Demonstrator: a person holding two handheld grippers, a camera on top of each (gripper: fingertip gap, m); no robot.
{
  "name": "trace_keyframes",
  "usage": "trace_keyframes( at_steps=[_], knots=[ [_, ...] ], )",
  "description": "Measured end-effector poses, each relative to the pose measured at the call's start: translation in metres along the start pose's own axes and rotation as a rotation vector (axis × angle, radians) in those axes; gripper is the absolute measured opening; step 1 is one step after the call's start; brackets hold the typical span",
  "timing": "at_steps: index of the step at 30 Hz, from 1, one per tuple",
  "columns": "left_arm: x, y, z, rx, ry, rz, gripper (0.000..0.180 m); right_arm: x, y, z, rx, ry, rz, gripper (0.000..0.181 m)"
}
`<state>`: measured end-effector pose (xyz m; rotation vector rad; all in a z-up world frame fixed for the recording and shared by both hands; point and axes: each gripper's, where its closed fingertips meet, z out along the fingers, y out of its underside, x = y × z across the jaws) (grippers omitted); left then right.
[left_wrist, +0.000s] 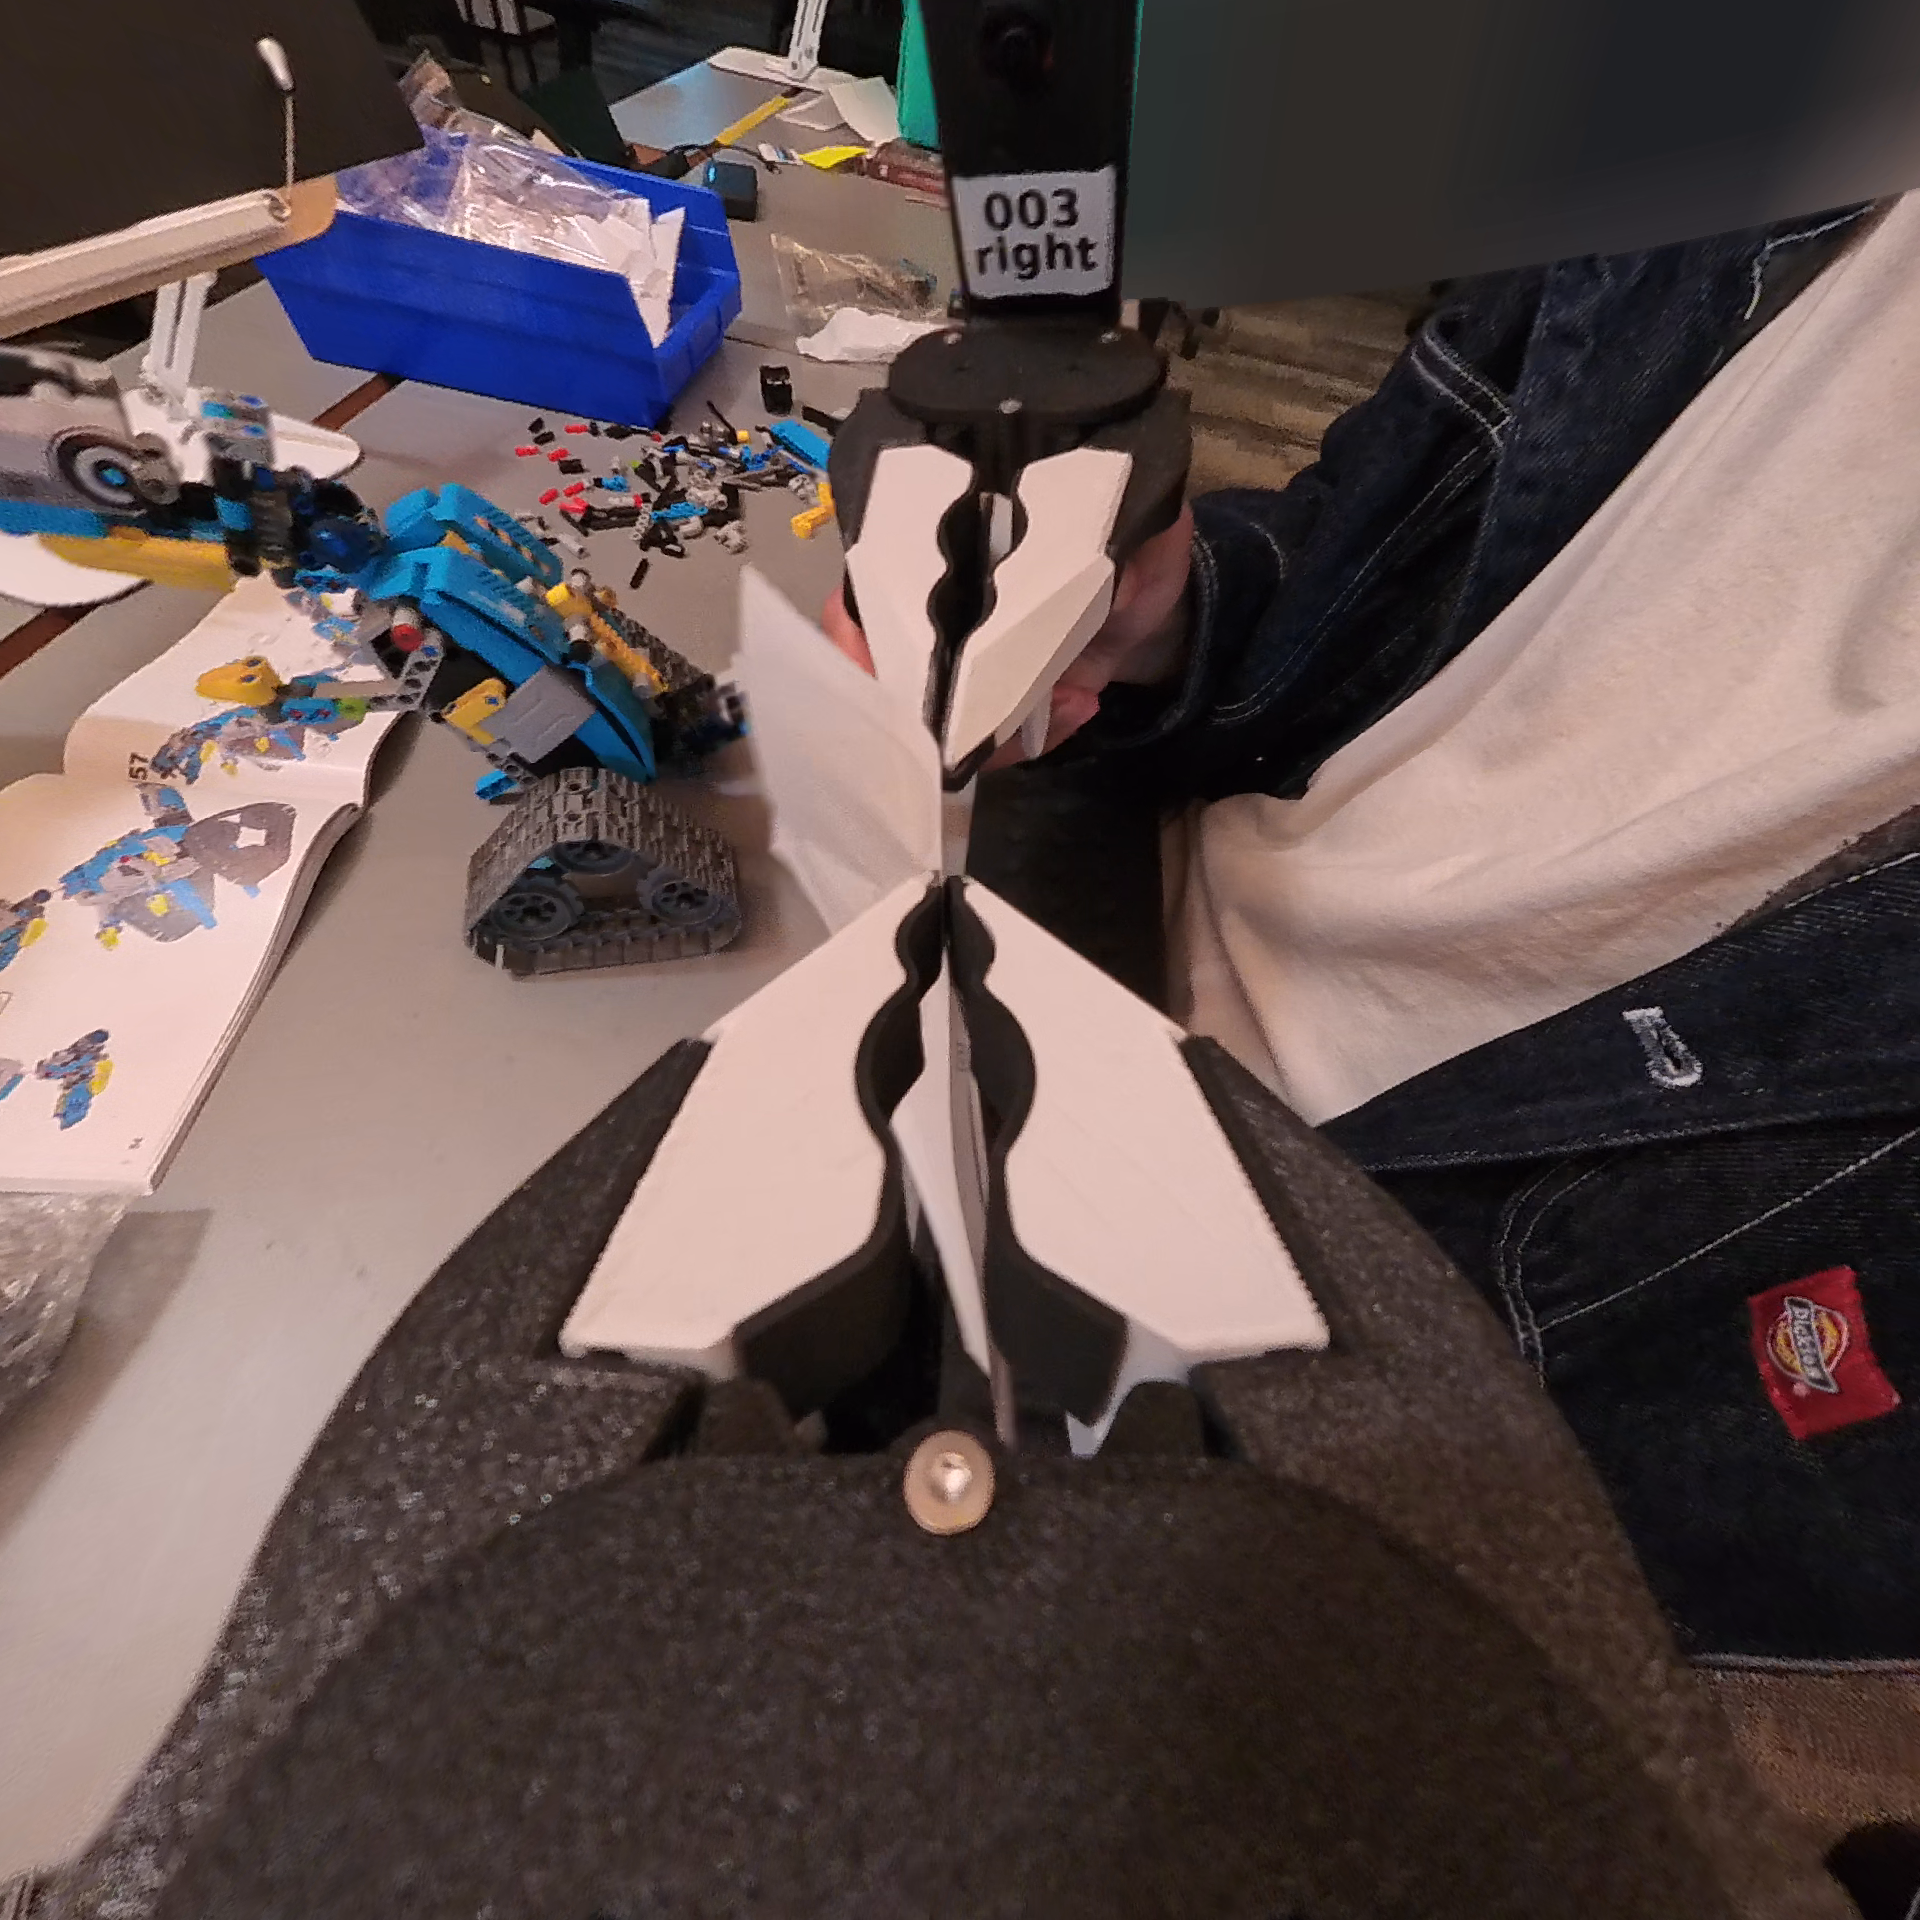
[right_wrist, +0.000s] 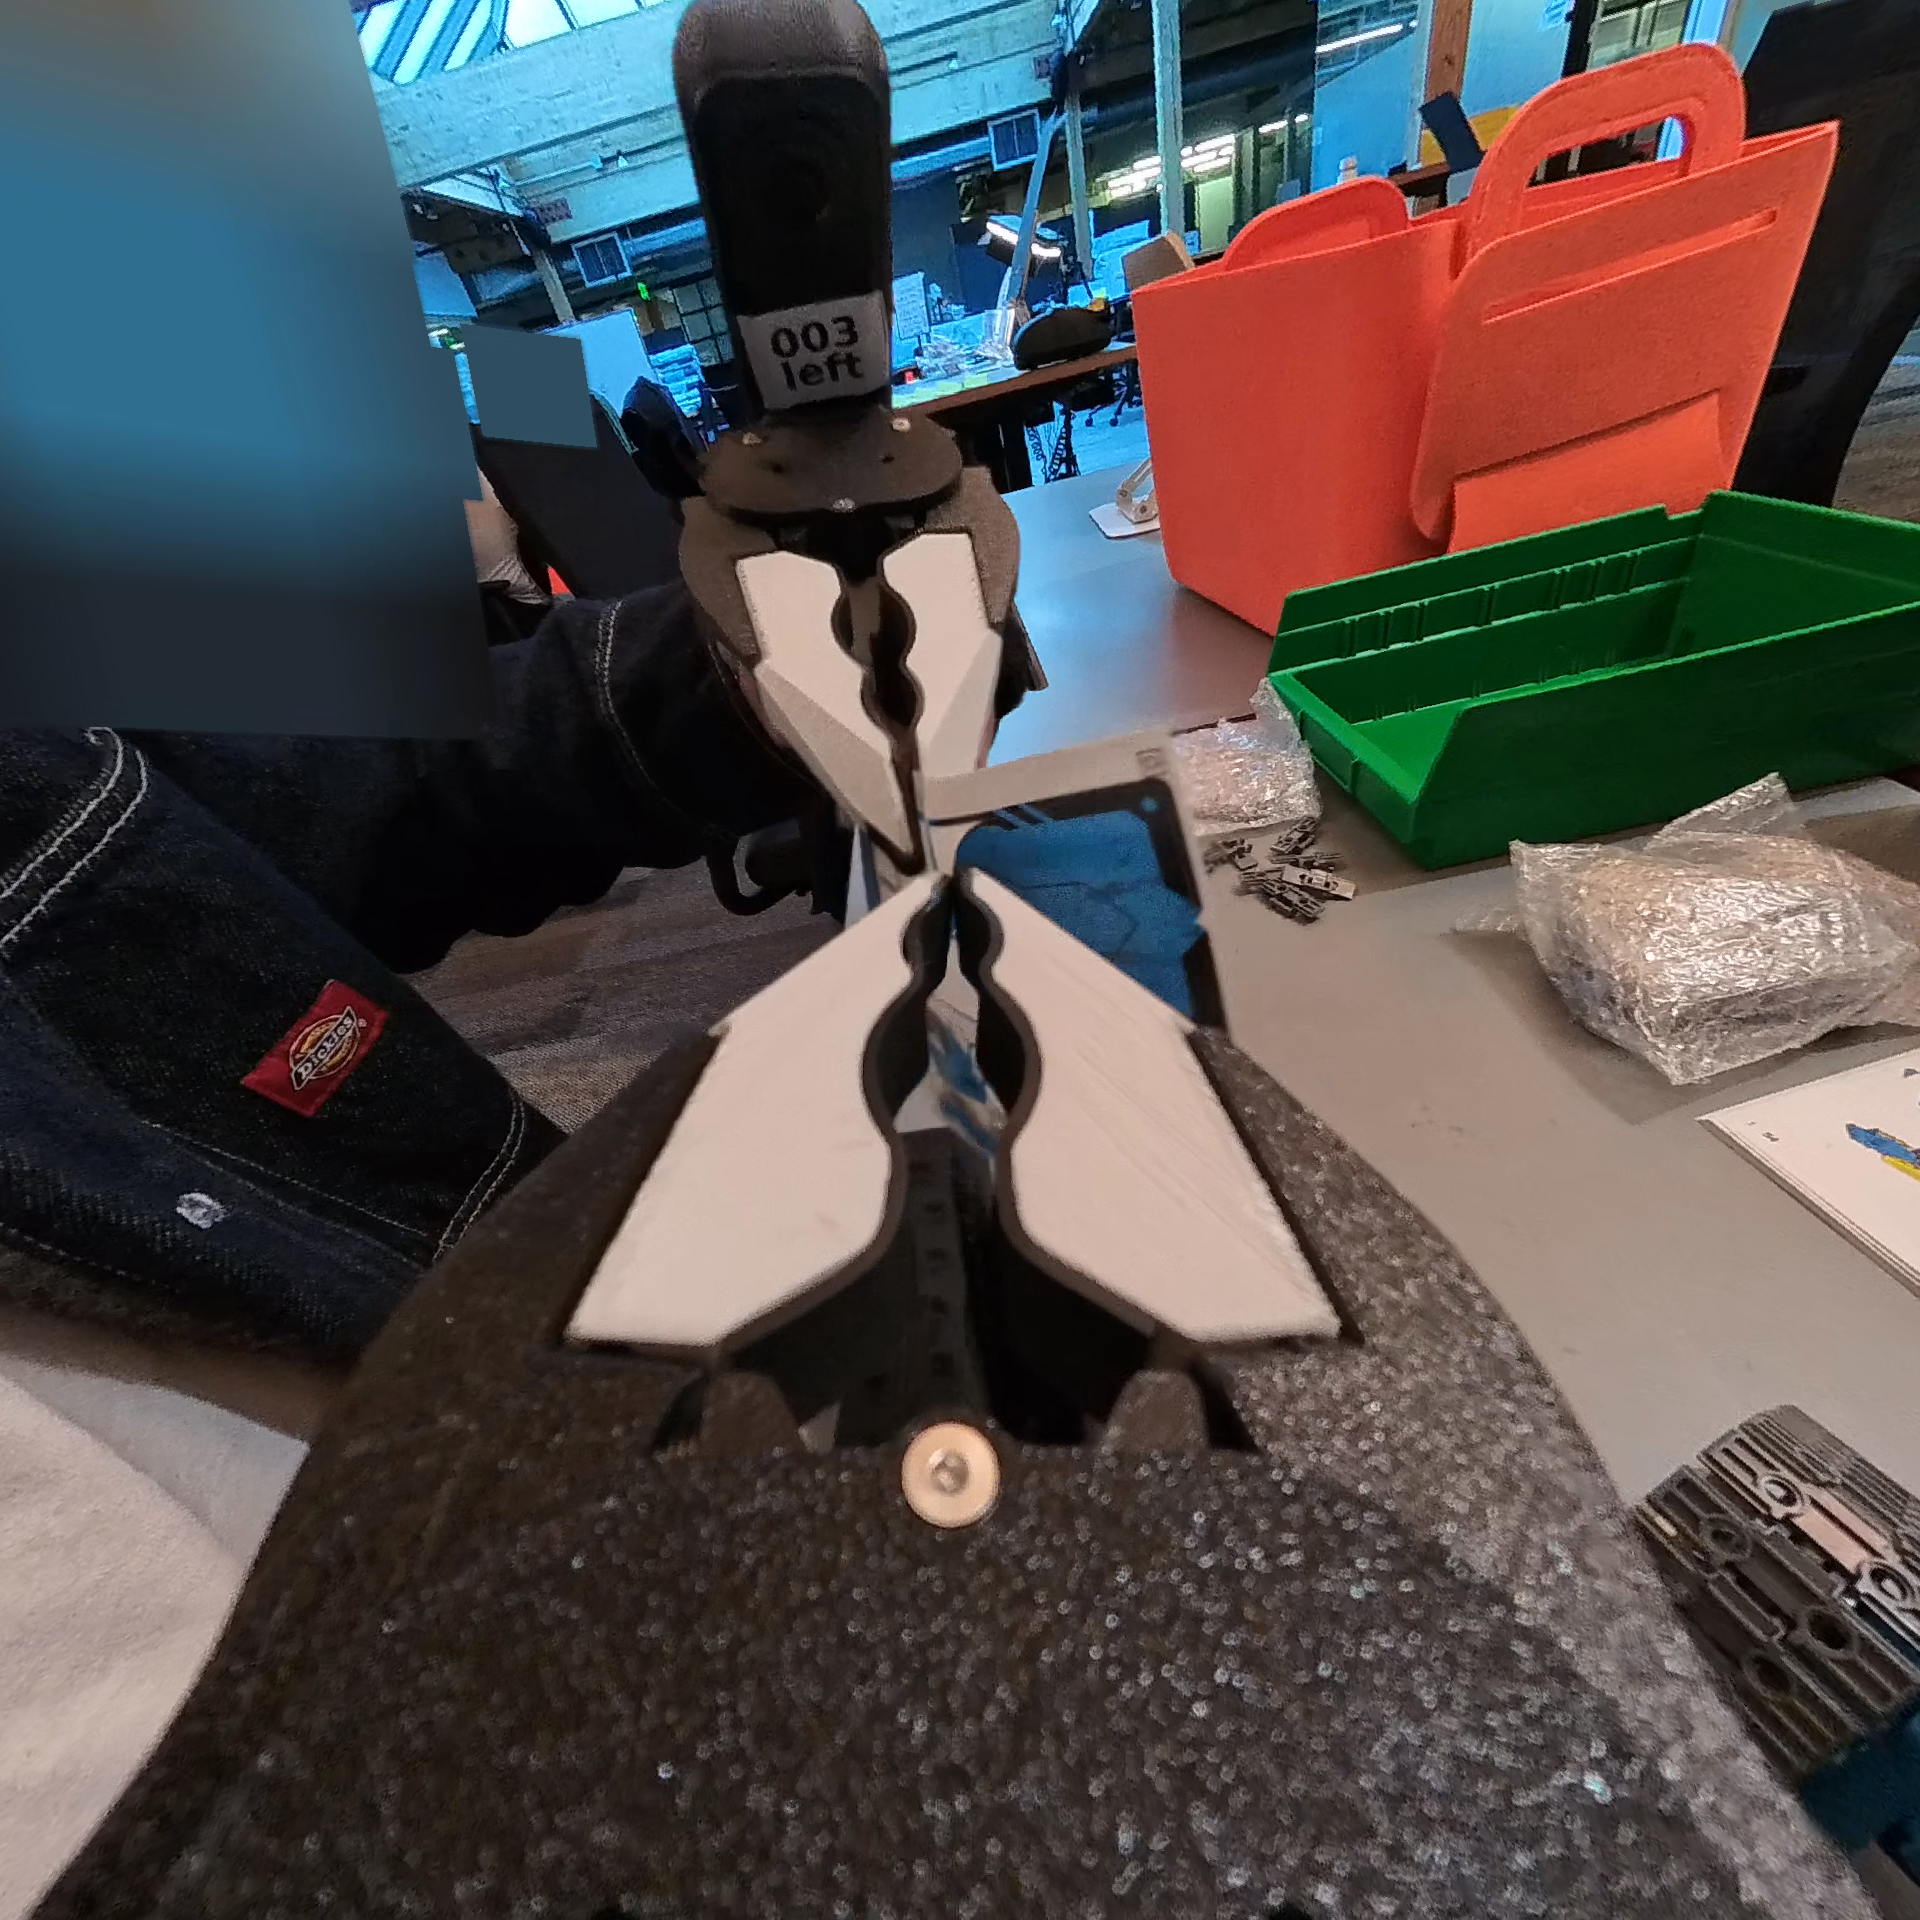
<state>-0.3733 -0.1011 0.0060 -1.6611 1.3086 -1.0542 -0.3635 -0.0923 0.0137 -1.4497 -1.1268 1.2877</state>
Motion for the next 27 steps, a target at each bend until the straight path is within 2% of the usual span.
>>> trace_keyframes(
  at_steps=[5,10,16,19,22,24,27],
  knots=[
    [-0.017,0.010,-0.012,0.013,-0.052,-0.057,0.000,0.010,0.004,-0.002,-0.034,0.073,0.012,0.000],
    [-0.043,0.026,-0.025,0.066,-0.109,-0.201,0.000,0.016,0.002,-0.013,-0.053,0.168,0.022,0.000],
    [-0.090,0.054,-0.035,0.164,-0.232,-0.407,0.000,0.014,-0.023,-0.053,0.009,0.205,0.025,0.000],
    [-0.125,0.081,-0.040,0.190,-0.337,-0.588,0.000,0.025,-0.039,-0.088,0.057,0.268,-0.019,0.000],
    [-0.159,0.120,-0.047,0.177,-0.471,-0.821,0.000,0.053,-0.041,-0.129,0.029,0.418,-0.214,0.000],
    [-0.171,0.145,-0.050,0.152,-0.539,-0.953,0.000,0.087,-0.034,-0.165,-0.048,0.608,-0.346,0.000],
    [-0.180,0.171,-0.052,0.062,-0.668,-0.983,0.001,0.142,-0.017,-0.222,-0.170,0.861,-0.452,0.000]
  ],
)
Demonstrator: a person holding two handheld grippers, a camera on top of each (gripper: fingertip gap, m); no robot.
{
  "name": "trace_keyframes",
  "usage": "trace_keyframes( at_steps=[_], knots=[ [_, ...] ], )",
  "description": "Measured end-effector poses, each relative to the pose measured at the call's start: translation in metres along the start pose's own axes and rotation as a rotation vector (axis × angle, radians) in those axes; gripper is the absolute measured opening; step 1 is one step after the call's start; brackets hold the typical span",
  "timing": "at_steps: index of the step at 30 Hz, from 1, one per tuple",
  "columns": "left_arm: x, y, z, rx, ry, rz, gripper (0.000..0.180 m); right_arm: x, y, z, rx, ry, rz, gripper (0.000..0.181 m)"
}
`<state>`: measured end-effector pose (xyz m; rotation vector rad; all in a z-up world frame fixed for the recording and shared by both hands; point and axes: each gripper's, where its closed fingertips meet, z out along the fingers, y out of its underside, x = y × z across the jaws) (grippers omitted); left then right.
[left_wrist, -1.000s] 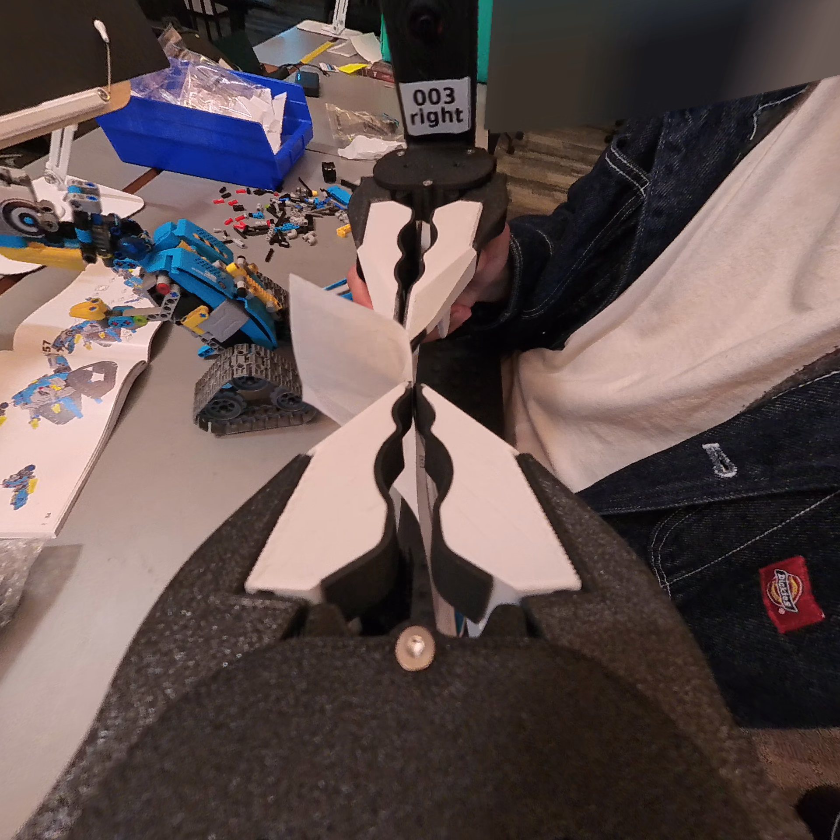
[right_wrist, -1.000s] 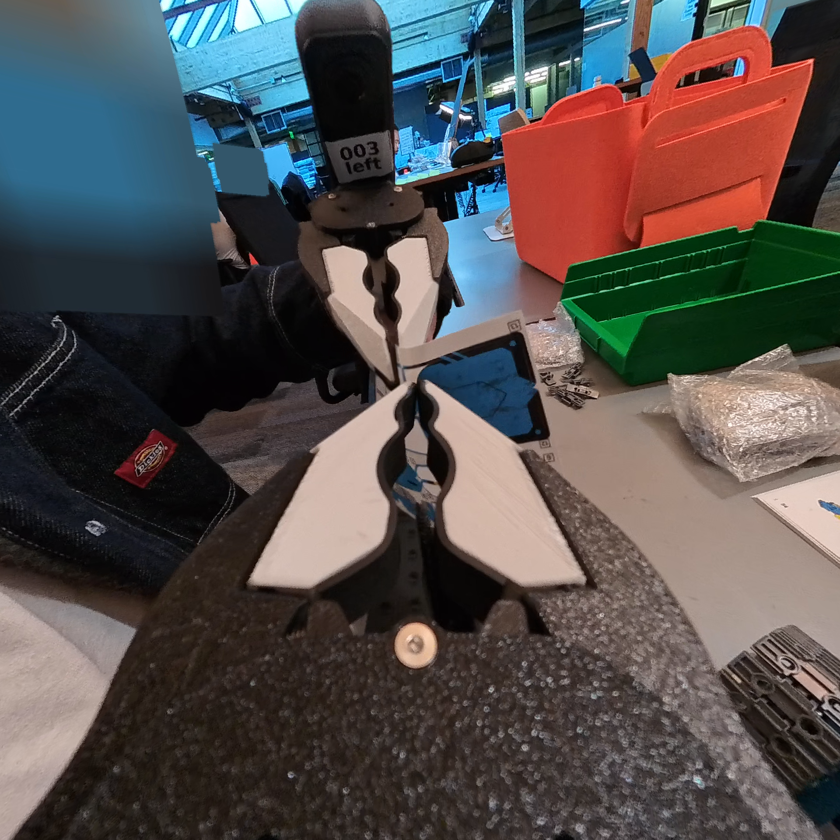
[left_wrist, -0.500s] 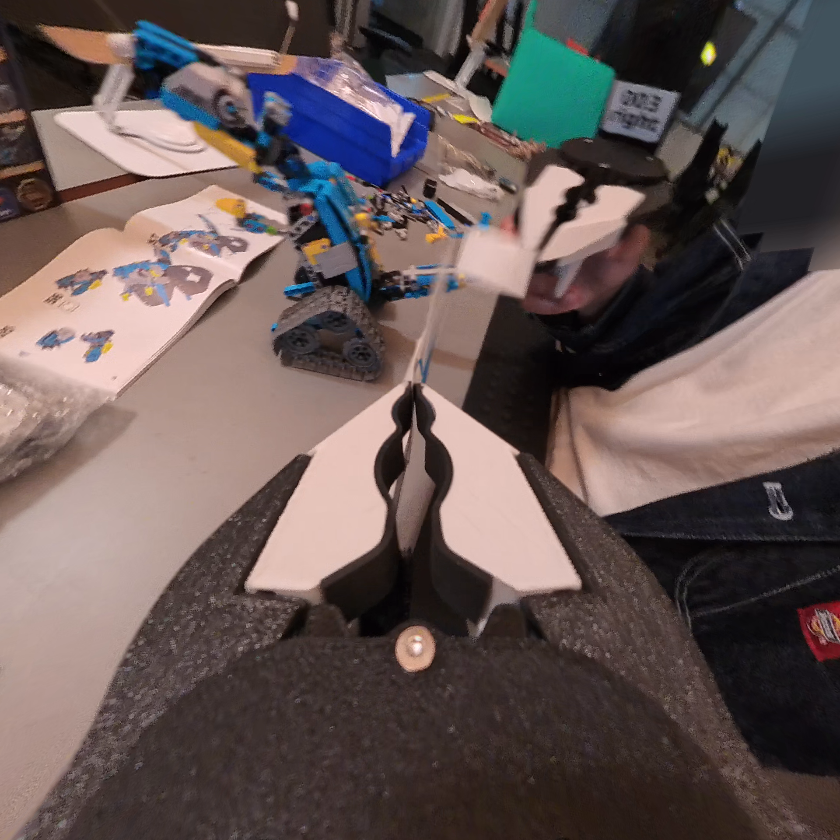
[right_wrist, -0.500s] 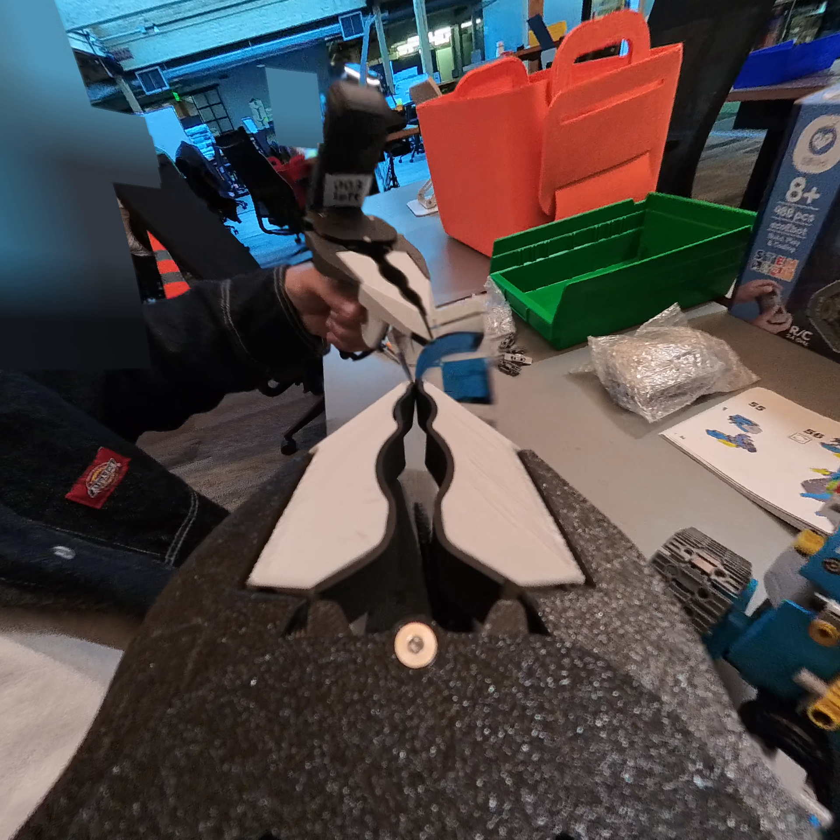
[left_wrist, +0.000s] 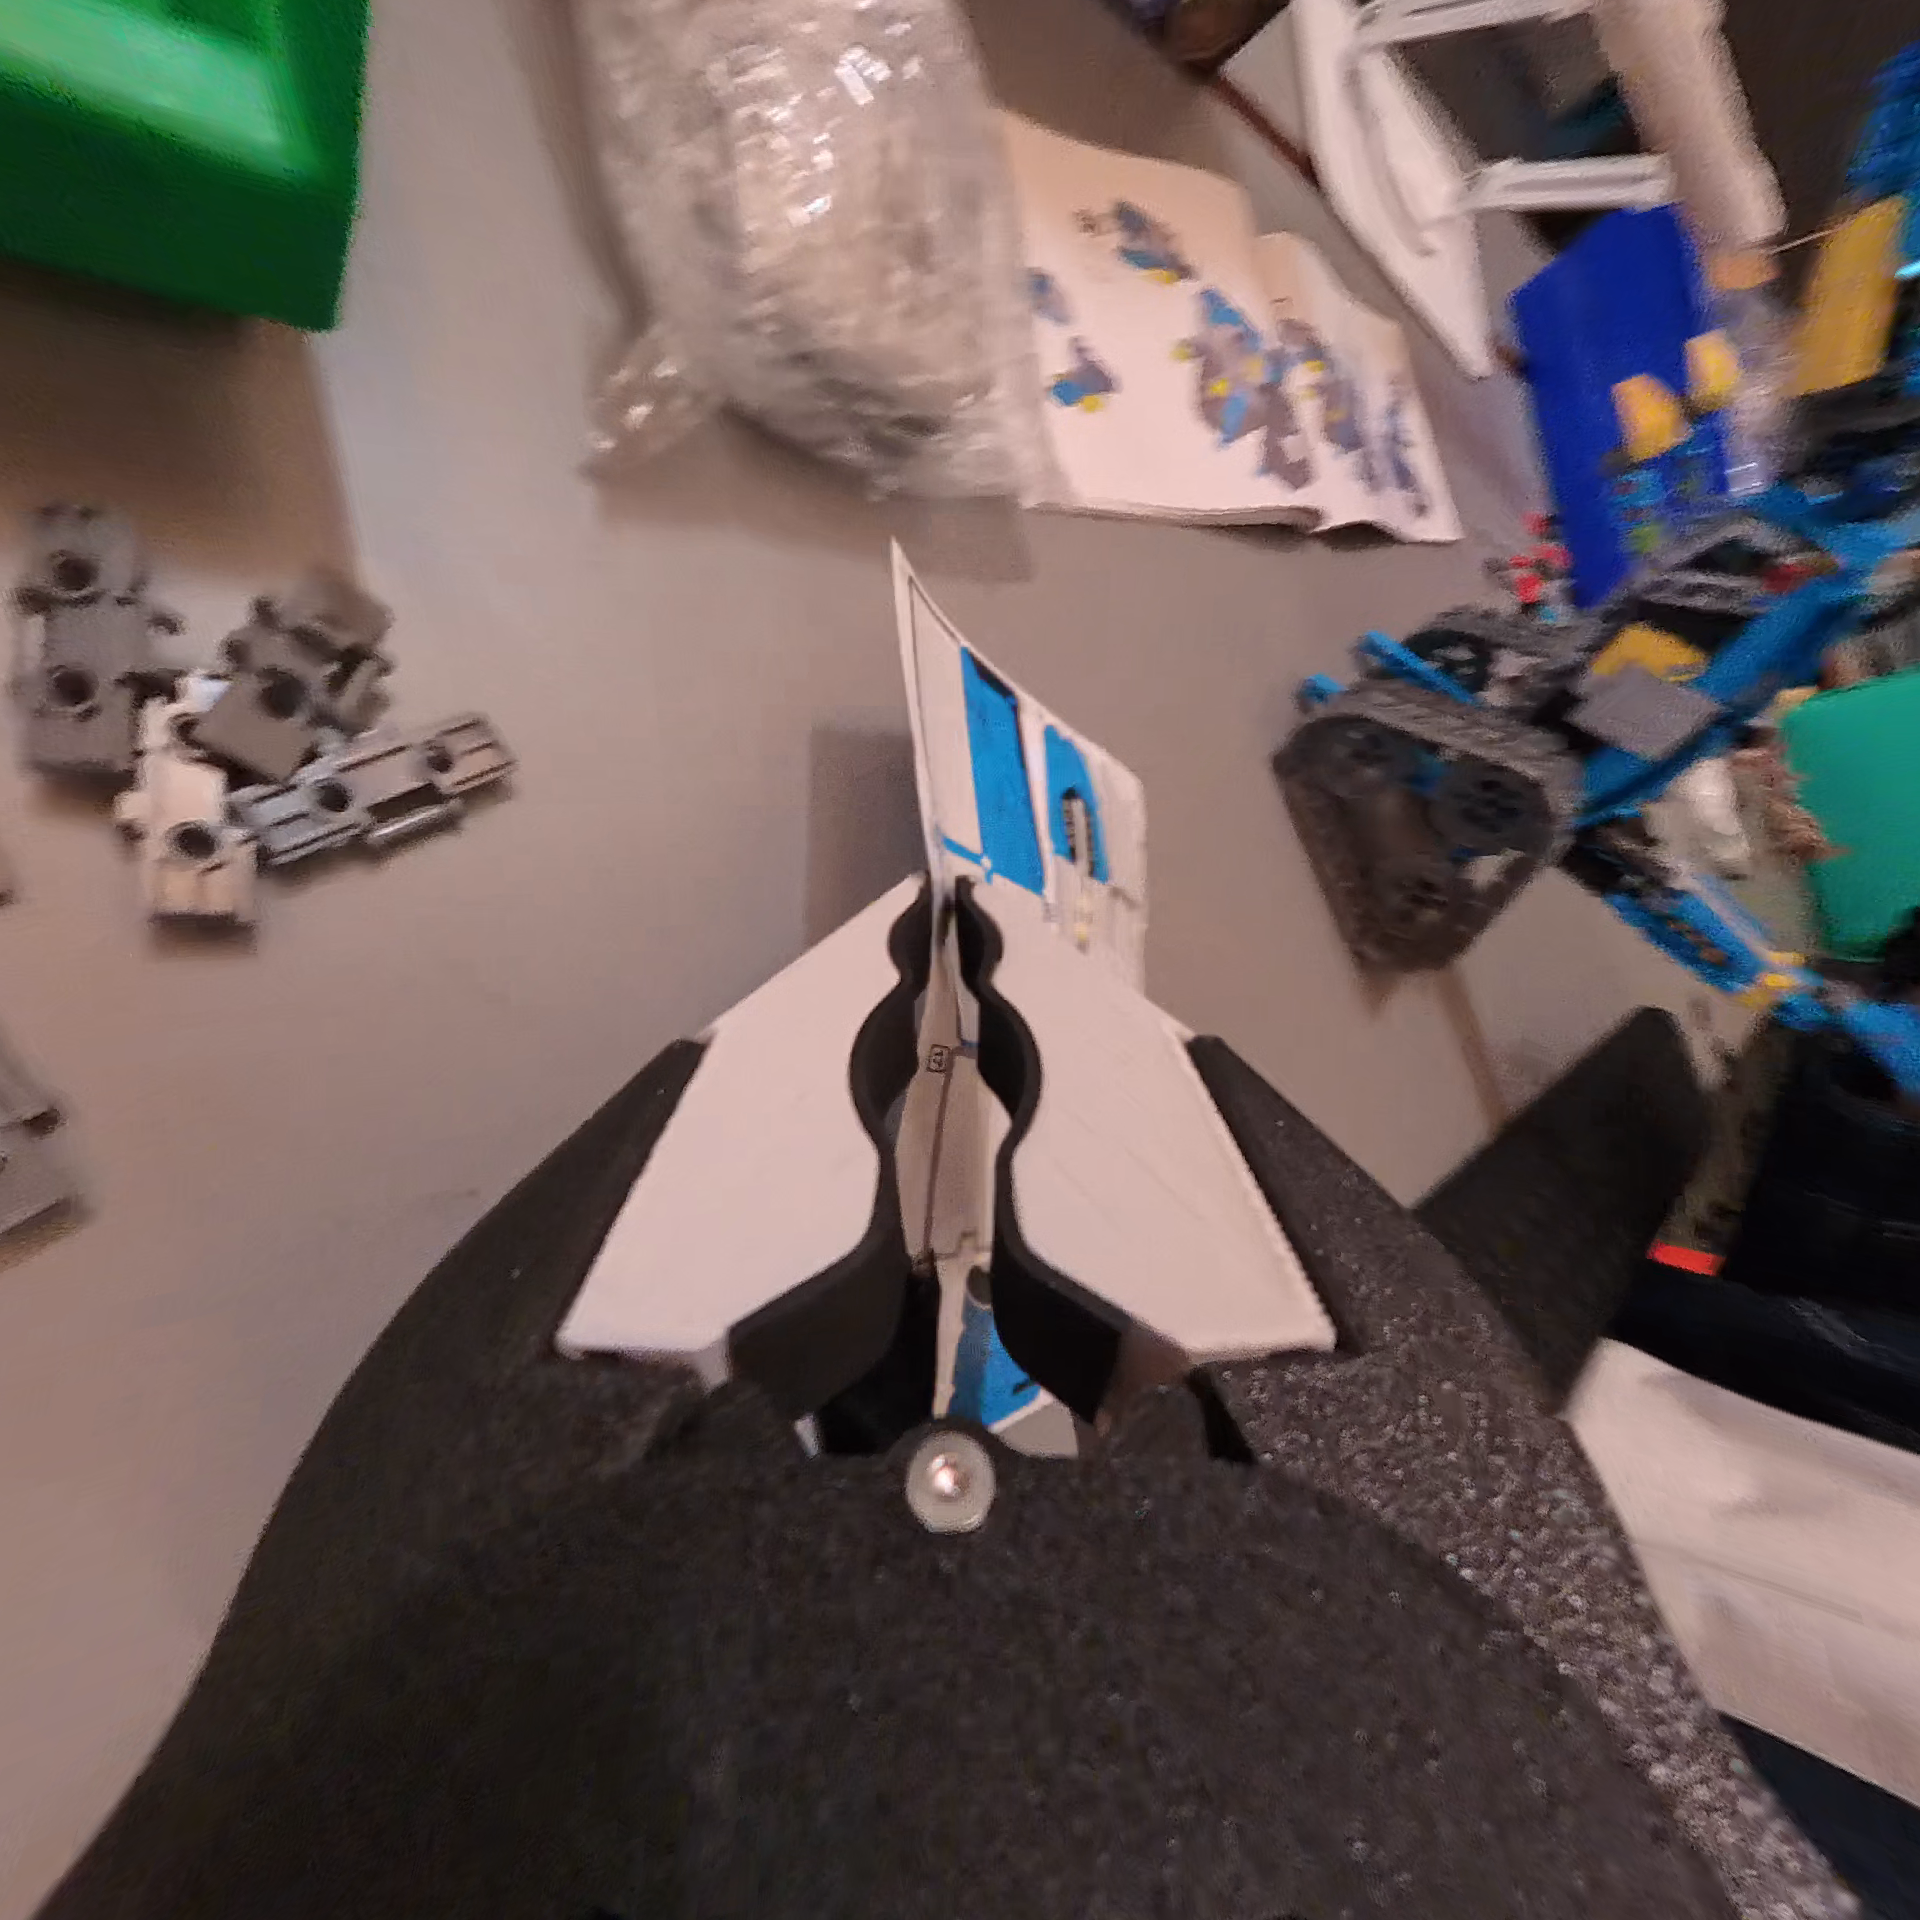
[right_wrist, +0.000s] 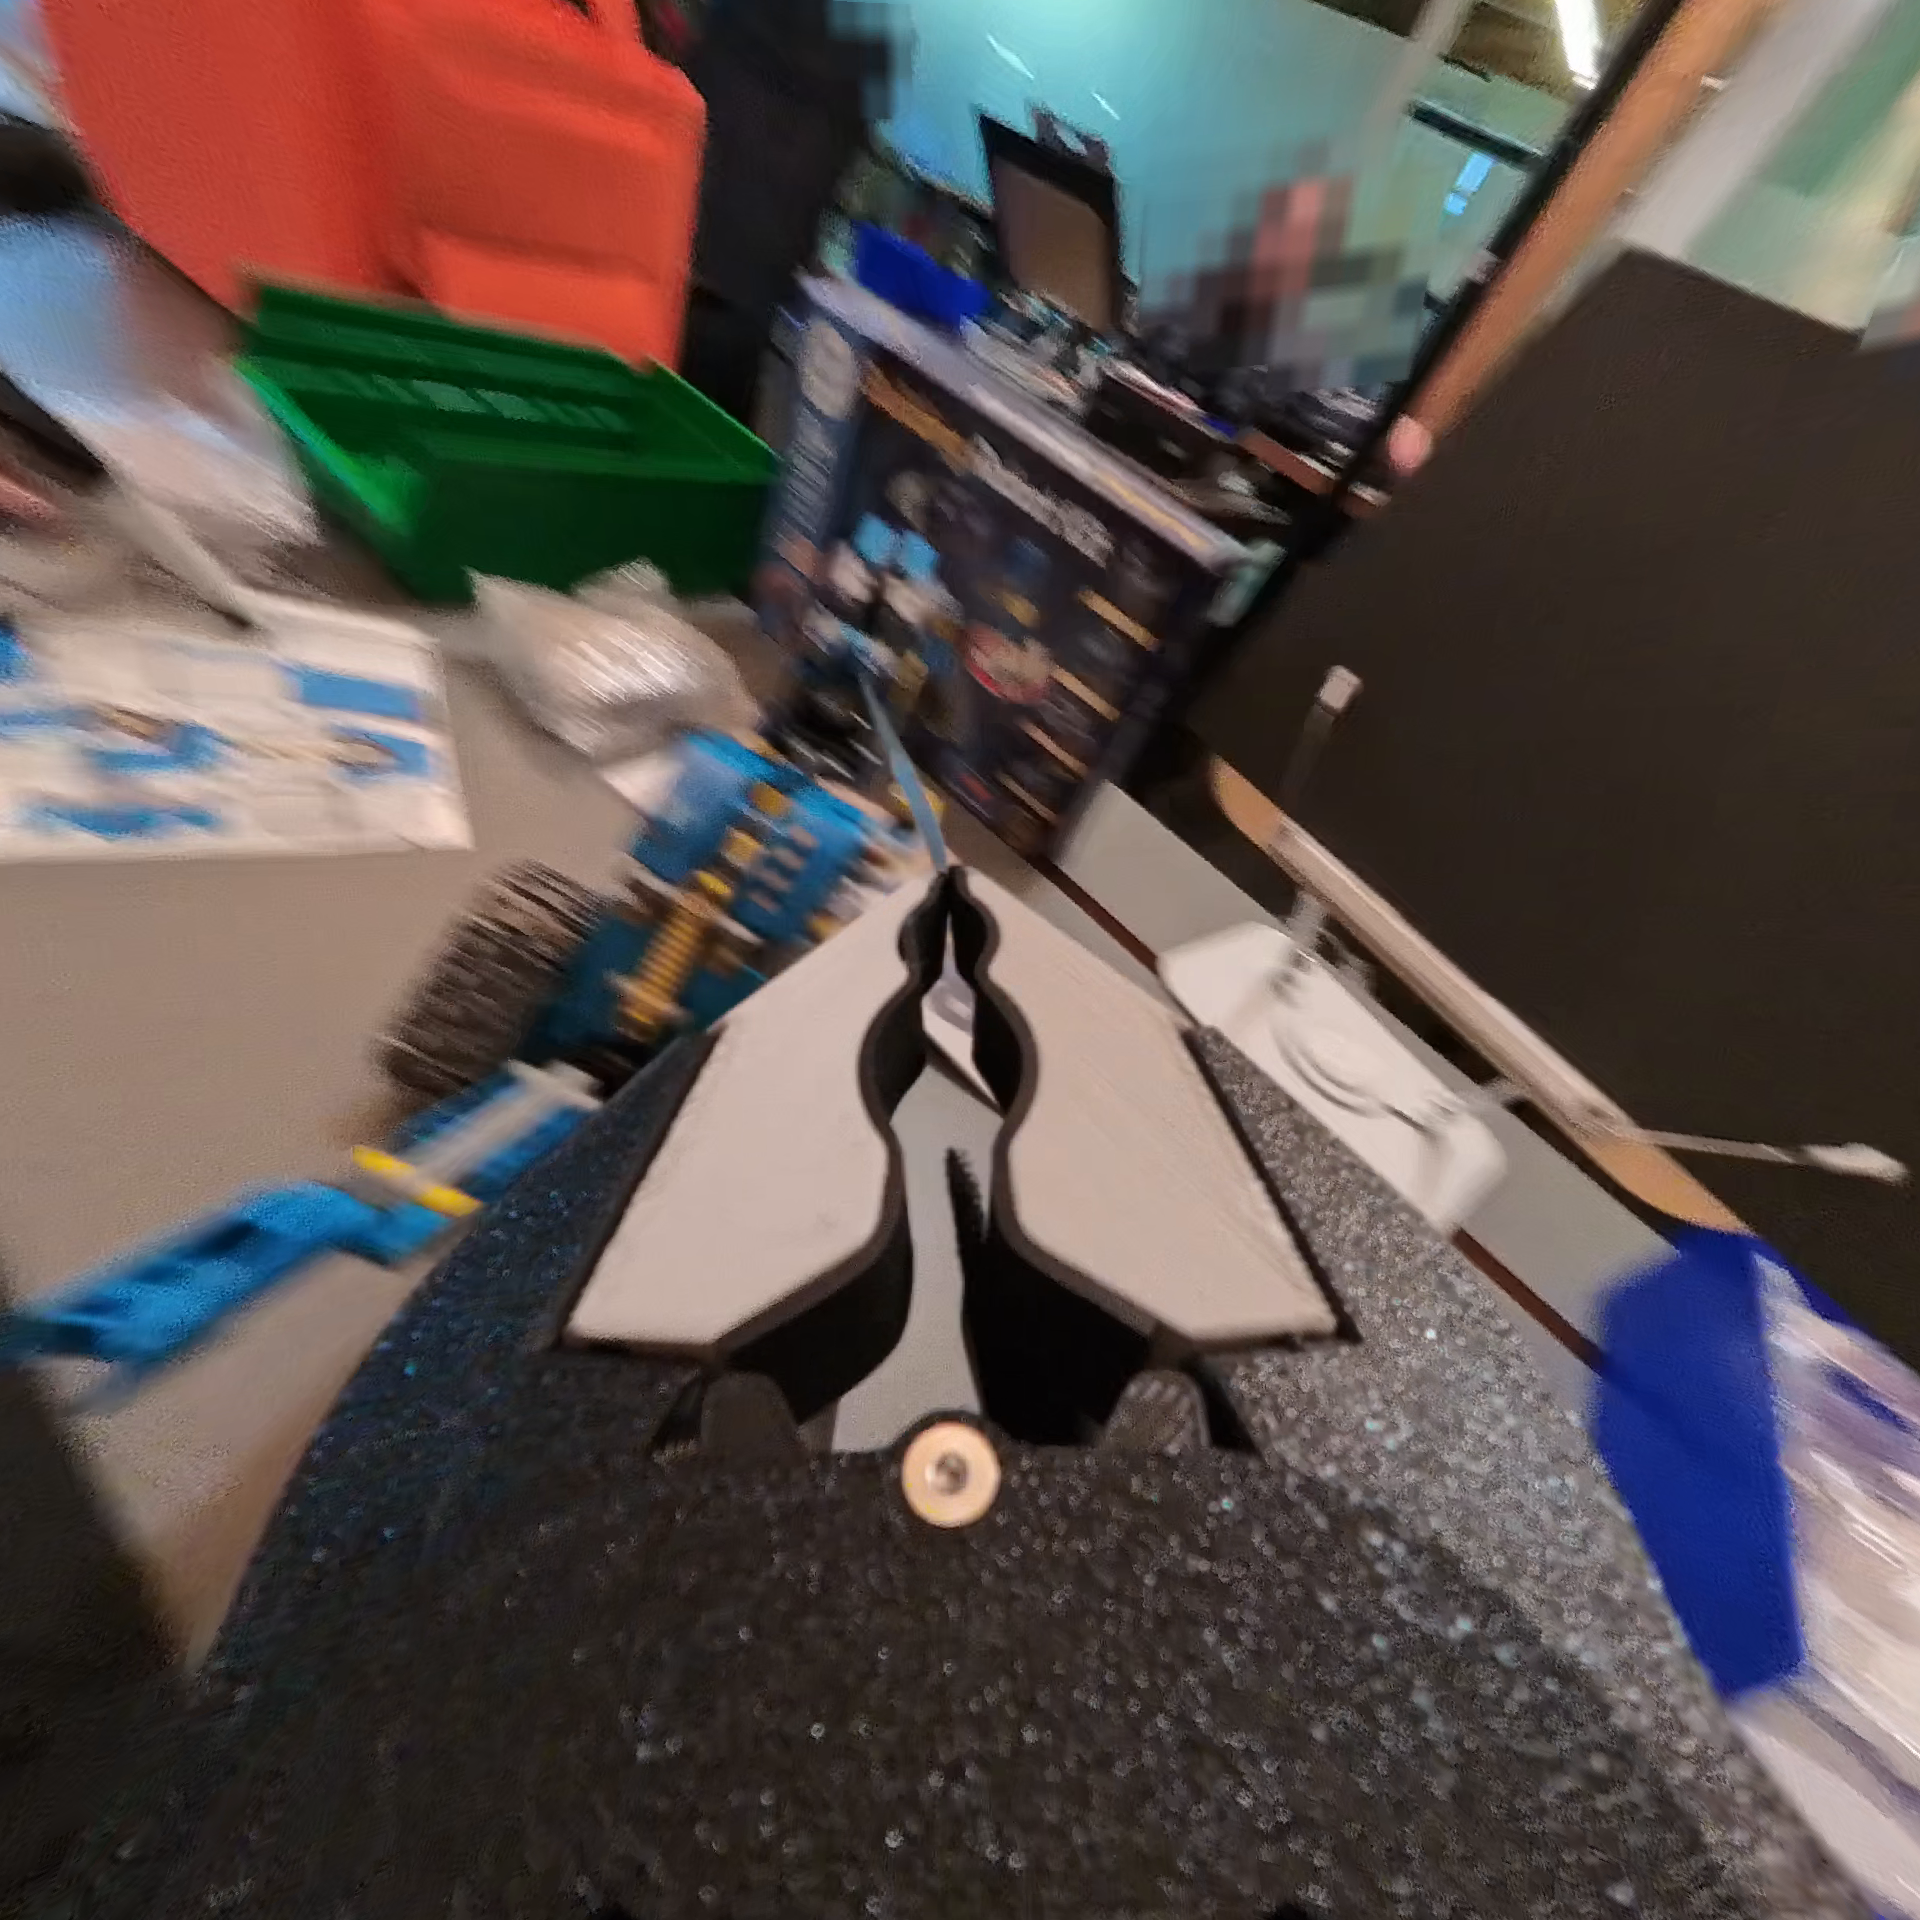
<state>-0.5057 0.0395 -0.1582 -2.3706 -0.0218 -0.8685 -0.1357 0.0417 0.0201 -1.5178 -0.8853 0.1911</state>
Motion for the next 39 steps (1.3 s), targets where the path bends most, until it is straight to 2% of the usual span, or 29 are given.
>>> trace_keyframes(
  at_steps=[1,6,9,12,14,16,20,27,33,39],
  knots=[
    [-0.005,0.003,0.002,-0.009,-0.059,0.032,0.005,0.016,0.018,0.003,-0.041,0.057,-0.031,0.000],
    [-0.010,-0.008,-0.009,0.028,-0.377,0.237,0.059,0.063,0.097,0.026,-0.224,0.213,-0.034,0.000],
    [0.004,-0.029,-0.027,0.116,-0.538,0.311,0.071,0.073,0.120,0.042,-0.268,0.254,-0.015,0.000],
    [0.043,-0.052,-0.027,0.288,-0.529,0.348,0.070,0.079,0.139,0.056,-0.298,0.278,-0.020,0.000],
    [0.081,-0.056,-0.008,0.384,-0.381,0.351,0.066,0.079,0.153,0.063,-0.294,0.277,0.008,0.000],
    [0.113,-0.049,0.020,0.413,-0.249,0.390,0.061,0.078,0.163,0.067,-0.262,0.259,0.017,0.000],
    [0.156,-0.035,0.074,0.421,-0.071,0.454,0.056,0.087,0.155,0.067,-0.156,0.309,-0.148,0.000],
    [0.193,-0.043,0.112,0.407,0.150,0.383,0.054,0.086,0.152,0.065,-0.139,0.369,-0.464,0.000],
    [0.191,-0.042,0.108,0.392,0.208,0.333,0.054,0.075,0.145,0.067,-0.107,0.351,-0.520,0.000],
    [0.191,-0.037,0.109,0.394,0.196,0.346,0.052,0.076,0.143,0.066,-0.092,0.337,-0.451,0.000]
  ],
)
